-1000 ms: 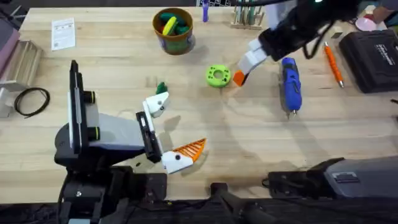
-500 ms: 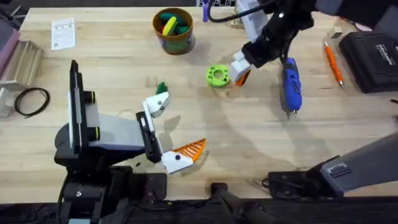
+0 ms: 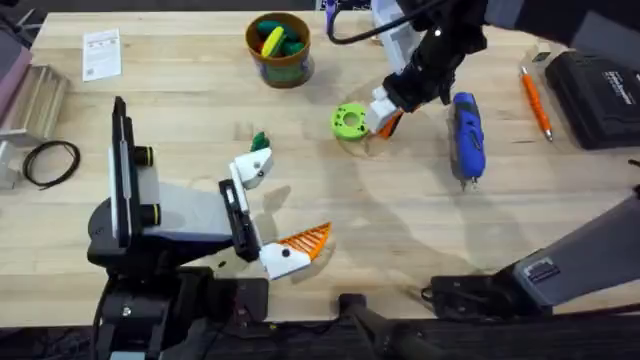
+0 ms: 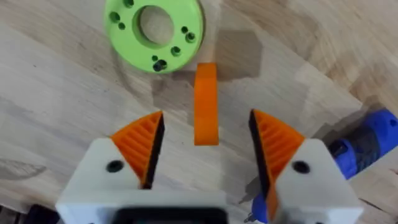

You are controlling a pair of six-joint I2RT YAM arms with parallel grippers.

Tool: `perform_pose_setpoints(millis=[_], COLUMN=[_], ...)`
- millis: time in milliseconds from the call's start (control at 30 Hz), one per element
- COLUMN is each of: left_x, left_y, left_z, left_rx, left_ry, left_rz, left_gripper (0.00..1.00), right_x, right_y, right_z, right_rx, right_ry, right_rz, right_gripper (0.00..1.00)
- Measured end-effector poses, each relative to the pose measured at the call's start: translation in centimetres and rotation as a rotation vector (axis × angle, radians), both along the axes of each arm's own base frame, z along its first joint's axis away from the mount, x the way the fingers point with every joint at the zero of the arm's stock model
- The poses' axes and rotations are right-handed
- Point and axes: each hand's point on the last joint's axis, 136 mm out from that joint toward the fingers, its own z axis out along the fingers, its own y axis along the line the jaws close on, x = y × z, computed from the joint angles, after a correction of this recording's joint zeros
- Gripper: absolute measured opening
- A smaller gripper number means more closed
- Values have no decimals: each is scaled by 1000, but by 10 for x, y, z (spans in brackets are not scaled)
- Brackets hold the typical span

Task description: Pick up the gripper from the table and insert it into the empty holder that is missing its gripper. Then pick up a screw, insert it into the mounting hole, and use the screwdriver to tighten it. Finally, clean up the table by picking up the vegetable and placing it into the bucket.

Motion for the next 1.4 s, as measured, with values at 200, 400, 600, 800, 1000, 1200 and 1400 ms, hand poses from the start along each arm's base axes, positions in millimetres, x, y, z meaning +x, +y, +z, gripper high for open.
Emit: perform_pose_setpoints(millis=[200,400,600,800,1000,1200,1400], left_x=[0,0,0,0,0,0,0], left_y=[0,0,0,0,0,0,0], left_z=[0,0,0,0,0,0,0], left_rx=[0,0,0,0,0,0,0], left_ry=[-1,0,-1,0,0,0,0], left_rz=[0,0,0,0,0,0,0], left_gripper=[985,985,985,985,987,985,985], right_x=[-1,0,-1,-8,-10,-21,-38], right_y=[2,6,7,3,-4,1,40], right_z=[0,0,0,6,61,113,135], right_rx=[2,10,9,3,65,175,347], right_ry=[1,-7,-5,10,-133,-259,-257], right_rz=[9,17,20,17,-25,-78,-40], right_gripper=[294,14,10,9,9,9,9])
